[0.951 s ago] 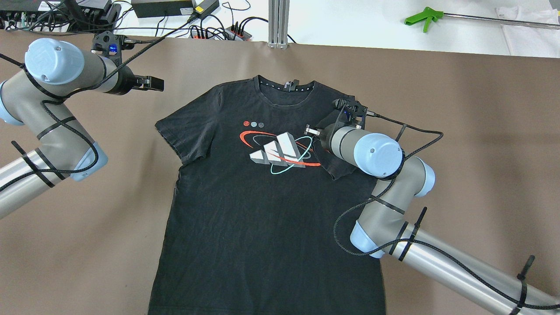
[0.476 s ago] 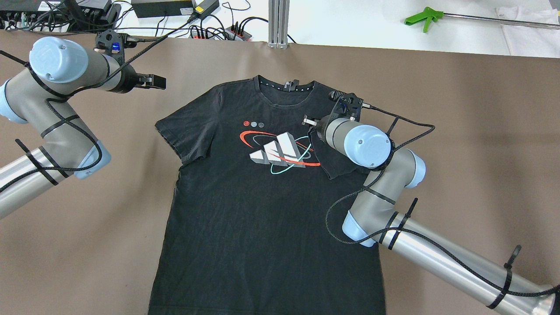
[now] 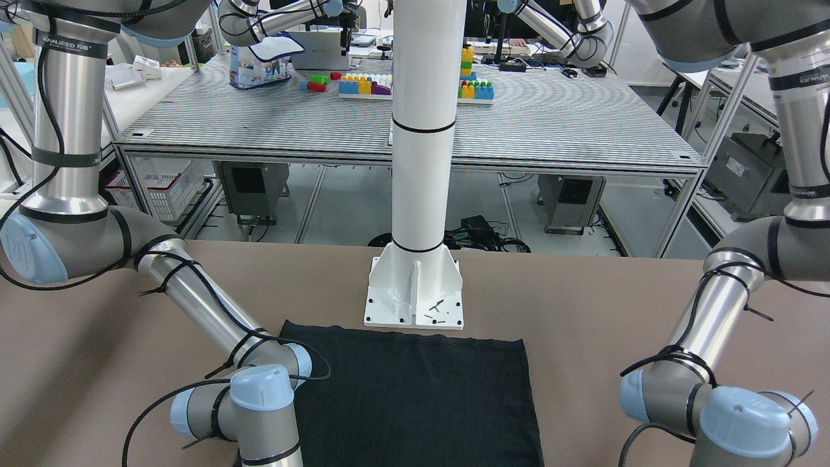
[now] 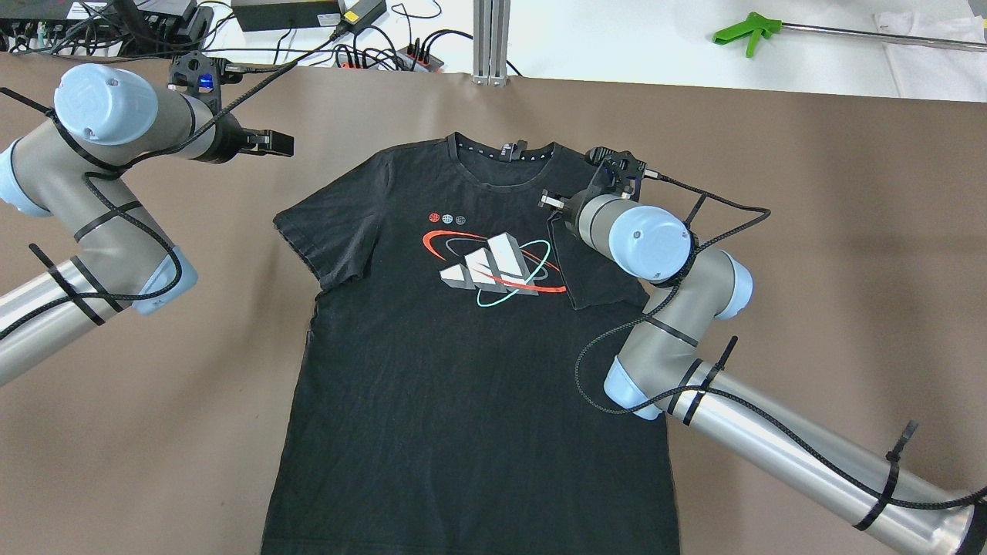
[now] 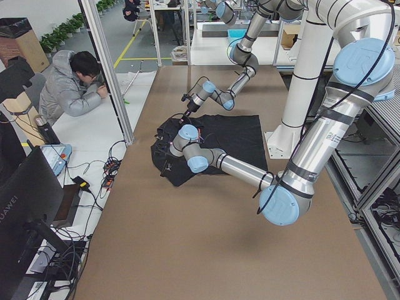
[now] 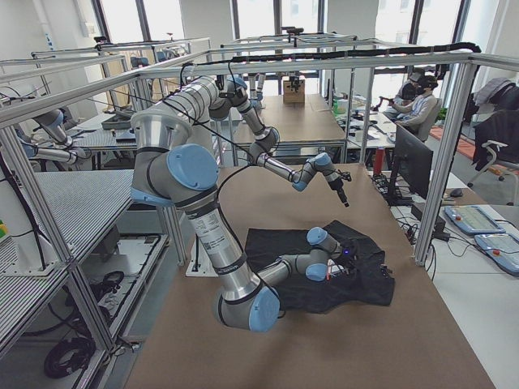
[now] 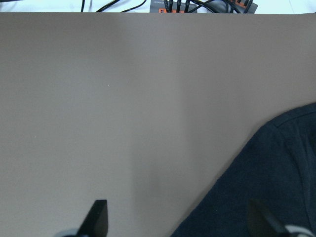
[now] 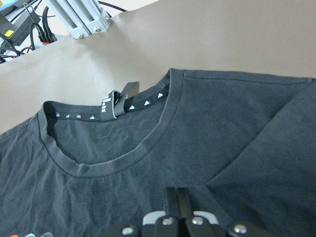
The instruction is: Fold clothes
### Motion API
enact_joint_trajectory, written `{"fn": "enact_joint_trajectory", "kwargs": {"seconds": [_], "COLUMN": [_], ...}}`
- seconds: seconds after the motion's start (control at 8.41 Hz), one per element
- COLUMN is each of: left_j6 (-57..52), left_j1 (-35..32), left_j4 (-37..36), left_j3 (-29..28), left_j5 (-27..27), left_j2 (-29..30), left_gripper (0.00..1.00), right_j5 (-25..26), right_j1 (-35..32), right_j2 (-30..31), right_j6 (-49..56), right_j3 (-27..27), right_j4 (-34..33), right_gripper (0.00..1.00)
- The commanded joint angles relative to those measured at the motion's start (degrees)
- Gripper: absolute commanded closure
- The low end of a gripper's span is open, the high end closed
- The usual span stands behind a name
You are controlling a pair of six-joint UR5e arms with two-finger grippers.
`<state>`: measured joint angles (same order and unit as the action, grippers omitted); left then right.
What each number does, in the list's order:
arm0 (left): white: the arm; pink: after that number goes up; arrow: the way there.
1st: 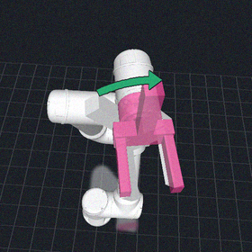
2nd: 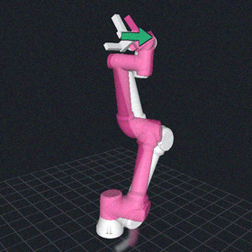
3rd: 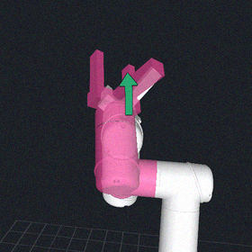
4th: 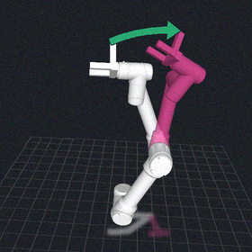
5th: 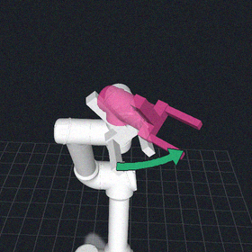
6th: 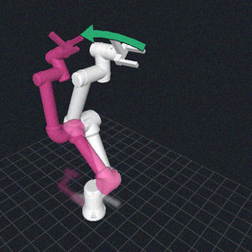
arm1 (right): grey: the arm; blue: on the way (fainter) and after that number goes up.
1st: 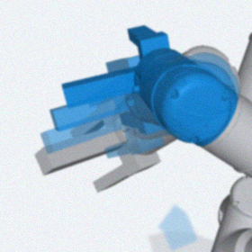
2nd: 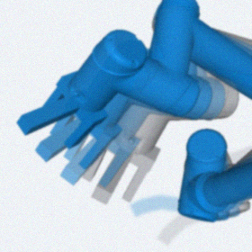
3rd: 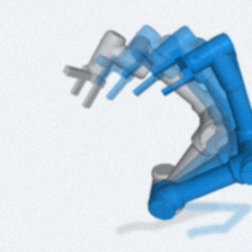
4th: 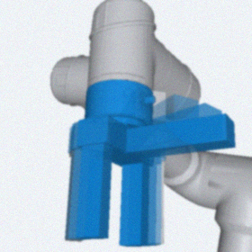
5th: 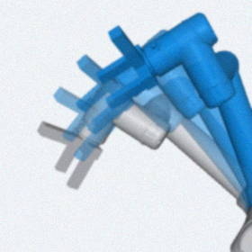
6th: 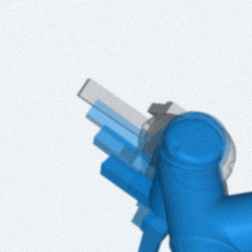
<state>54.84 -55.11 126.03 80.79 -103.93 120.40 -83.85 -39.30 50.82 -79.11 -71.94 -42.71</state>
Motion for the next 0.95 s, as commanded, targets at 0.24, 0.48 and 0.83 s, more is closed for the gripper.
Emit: {"fn": "enact_joint_trajectory", "kwargs": {"seconds": [0.24, 0.48, 0.83], "left_j6": [0.0, 0.0, 1.49], "left_j1": [0.0, 0.0, 1.74], "left_j4": [0.0, 0.0, 4.88], "left_j3": [-0.02, -0.02, -1.41], "left_j5": [0.05, 0.05, 0.05], "left_j2": [-0.08, 0.01, 1.42], "left_gripper": [0.0, 0.0, 0.0], "right_j5": [0.44, 1.14, -4.1], "right_j1": [-0.08, 0.01, -0.77], "right_j2": [-0.37, -0.37, 0.77], "right_j6": [0.0, -0.26, -1.58], "right_j3": [0.31, 0.22, -2.32], "right_j4": [0.26, 0.26, 0.0], "right_gripper": [0.06, 0.06, 0.06]}}
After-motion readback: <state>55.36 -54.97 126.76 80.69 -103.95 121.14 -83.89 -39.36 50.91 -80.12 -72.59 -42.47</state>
